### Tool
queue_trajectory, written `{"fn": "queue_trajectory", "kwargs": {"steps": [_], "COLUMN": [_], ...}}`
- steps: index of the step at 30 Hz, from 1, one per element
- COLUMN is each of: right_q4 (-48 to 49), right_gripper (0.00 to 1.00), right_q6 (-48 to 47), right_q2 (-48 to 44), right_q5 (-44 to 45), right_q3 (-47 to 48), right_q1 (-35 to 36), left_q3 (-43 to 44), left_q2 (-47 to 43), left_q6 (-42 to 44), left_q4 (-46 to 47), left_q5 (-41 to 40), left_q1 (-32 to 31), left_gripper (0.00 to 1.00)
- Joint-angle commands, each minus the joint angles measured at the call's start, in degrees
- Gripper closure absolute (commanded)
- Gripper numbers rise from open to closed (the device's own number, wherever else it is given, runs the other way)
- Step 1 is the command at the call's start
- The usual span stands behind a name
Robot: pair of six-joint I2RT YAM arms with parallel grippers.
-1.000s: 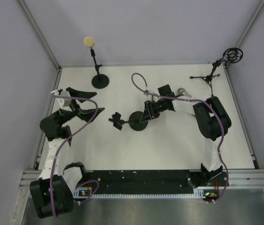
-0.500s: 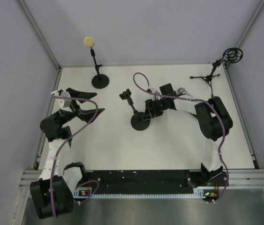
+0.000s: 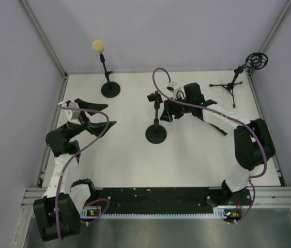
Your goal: Remove the microphone from the stand
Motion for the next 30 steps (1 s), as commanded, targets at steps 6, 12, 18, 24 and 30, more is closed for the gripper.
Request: {"fn": "queue_trajectory", "kwargs": {"steps": [6, 12, 18, 24, 30], "right_q4": [15.5, 33.3, 39.6, 34.4, 41.5], "right_gripper": [0.34, 0.26, 0.25, 0.25, 0.28], "right_q6": [-3.1, -3.6, -3.9, -9.0, -5.9], "right_q2": [-13.5, -22.8, -26.4, -24.2, -20.5], "right_q5": [-6.7, -17.7, -21.0, -16.6, -12.2], "right_q3": [-9.7, -21.8, -24.6, -19.7, -20.2], "right_q1": [-6.0, -7.6, -5.1, 0.3, 2.6], "left_q3": [-0.1, 5.0, 13.8, 16.5, 14.3], "left_q2": [1.4, 4.1, 13.4, 21.4, 23.8], "left_q6": [5.8, 19.0, 35.5, 36.6, 36.4], "left_q4": [-2.6, -18.6, -35.2, -32.6, -27.9], "left_q5": [-1.5, -2.9, 0.4, 3.0, 1.6], "left_q1": [-3.5, -9.8, -14.6, -16.9, -21.2], "left_gripper": [0.12, 0.12, 0.12, 0.12, 0.12]}}
